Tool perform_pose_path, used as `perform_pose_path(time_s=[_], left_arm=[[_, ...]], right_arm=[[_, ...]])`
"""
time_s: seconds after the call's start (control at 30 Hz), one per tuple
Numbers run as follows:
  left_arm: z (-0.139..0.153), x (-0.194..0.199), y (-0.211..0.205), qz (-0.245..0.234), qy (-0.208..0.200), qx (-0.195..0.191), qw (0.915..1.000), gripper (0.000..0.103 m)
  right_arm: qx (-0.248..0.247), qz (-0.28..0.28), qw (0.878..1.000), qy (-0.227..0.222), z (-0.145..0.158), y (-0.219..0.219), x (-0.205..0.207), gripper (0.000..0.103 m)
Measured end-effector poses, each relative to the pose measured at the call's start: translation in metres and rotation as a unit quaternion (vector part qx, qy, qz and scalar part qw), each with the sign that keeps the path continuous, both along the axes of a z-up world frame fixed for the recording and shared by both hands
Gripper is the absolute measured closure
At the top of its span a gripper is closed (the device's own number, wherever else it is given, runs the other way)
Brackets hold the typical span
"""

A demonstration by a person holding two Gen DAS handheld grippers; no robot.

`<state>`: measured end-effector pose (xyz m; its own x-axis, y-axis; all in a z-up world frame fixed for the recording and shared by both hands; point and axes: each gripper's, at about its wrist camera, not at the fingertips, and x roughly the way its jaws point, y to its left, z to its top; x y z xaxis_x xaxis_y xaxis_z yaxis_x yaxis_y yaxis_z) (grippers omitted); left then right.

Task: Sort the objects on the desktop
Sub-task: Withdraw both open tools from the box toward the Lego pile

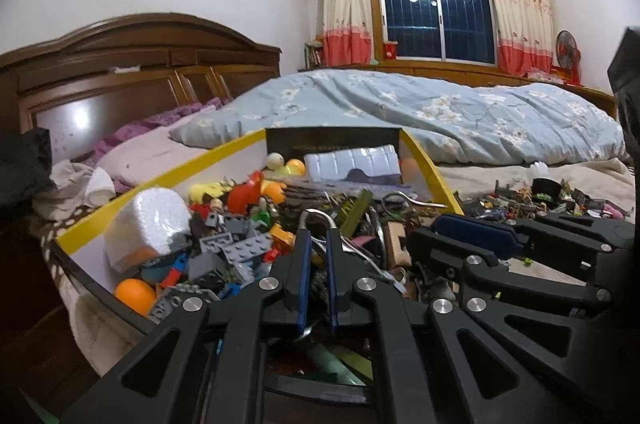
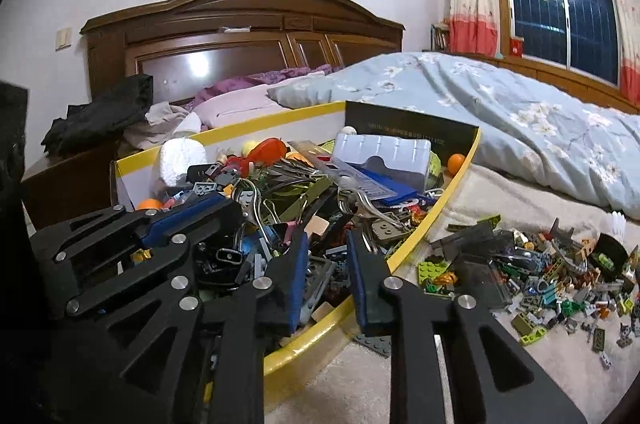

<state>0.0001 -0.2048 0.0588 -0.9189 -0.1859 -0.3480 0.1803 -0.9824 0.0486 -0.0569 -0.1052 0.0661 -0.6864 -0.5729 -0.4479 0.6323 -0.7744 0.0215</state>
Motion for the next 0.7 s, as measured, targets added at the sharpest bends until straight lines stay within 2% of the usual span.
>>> perform_pose_path(time_s=[0.33,0.7], left_arm=[[0.0035,0.0029,-0.0030,0.008,0.004,0.010,0.9999,0.094],[0.0083,0.0031,-0.0003,0.007,0.008,0.017,0.9998,0.094]], right_arm=[[0.006,-0.030,0.999,0.015,0.0053,-0.0004,0.0054,0.072],[-0.001,-0.040,0.999,0.018,0.0104,0.0062,0.0049,0.070]])
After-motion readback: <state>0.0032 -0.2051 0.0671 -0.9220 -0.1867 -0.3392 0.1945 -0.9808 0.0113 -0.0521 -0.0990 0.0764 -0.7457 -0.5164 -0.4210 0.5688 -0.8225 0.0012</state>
